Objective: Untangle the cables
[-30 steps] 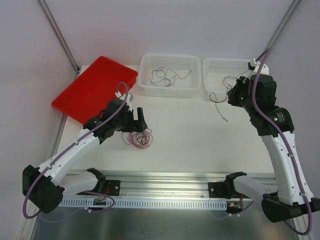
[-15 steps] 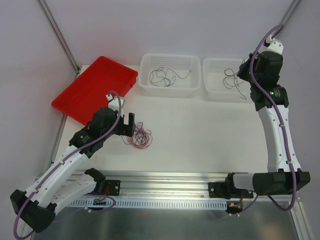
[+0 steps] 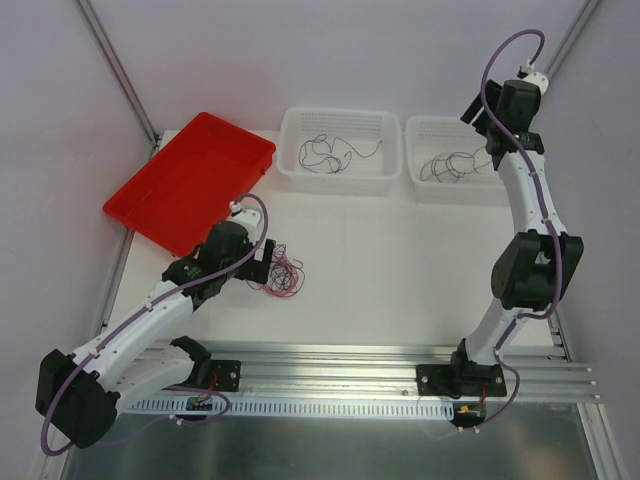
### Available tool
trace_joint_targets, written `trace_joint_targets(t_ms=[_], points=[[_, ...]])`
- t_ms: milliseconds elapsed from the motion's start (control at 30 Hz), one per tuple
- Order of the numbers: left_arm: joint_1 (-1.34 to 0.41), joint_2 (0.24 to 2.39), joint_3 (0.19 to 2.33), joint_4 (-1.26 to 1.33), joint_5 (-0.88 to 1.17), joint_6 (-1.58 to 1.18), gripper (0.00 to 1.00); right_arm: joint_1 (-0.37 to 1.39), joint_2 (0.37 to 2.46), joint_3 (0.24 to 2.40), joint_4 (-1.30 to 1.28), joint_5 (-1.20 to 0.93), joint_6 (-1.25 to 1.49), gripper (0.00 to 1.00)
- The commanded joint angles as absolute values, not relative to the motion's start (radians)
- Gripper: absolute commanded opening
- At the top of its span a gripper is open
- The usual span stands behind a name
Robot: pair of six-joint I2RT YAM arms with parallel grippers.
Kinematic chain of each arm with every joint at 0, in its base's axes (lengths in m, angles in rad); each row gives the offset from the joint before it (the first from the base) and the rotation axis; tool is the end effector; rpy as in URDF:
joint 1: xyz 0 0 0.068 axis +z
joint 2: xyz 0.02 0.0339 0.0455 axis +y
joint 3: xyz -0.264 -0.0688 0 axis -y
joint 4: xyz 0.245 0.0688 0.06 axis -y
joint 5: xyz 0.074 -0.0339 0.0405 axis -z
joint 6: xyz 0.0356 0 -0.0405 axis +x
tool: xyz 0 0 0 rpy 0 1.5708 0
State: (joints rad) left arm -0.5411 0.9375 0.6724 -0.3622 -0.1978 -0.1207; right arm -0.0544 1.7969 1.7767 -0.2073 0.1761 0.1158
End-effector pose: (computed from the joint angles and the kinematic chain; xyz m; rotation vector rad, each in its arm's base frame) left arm 0.1785 -0.0991 0.2561 0.3478 2.1606 -0.1572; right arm 0.4306 -0.0297 0.4012 0.2776 1.7746 -0.1144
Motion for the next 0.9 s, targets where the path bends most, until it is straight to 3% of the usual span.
trace_joint_targets(t_ms=[0,133,333,600,867], points=[[-0.529,0.956,0.696,-0.331,-0.206,-0.094,0.99,-0.058,1.792,1.807,-0.202,0.160,0.123,0.83],[-0.529,0.986,0.703,-0.333,-0.204,-0.094,0.99,-0.049,1.698,1.718,-0.225,0.043,0.129,0.91],[-0.529,1.038,0.726,-0.357,-0.170,-0.123,0.99,0.035,1.520,1.540,-0.340,-0.097,0.091,0.91],[-0.525,1.135,0.764,-0.406,-0.181,-0.213,0.98,0.274,1.212,1.182,-0.383,-0.144,0.117,0.91],[-0.517,1.310,0.848,-0.488,-0.218,-0.388,0.92,0.501,1.048,0.895,-0.305,-0.152,0.238,0.90]])
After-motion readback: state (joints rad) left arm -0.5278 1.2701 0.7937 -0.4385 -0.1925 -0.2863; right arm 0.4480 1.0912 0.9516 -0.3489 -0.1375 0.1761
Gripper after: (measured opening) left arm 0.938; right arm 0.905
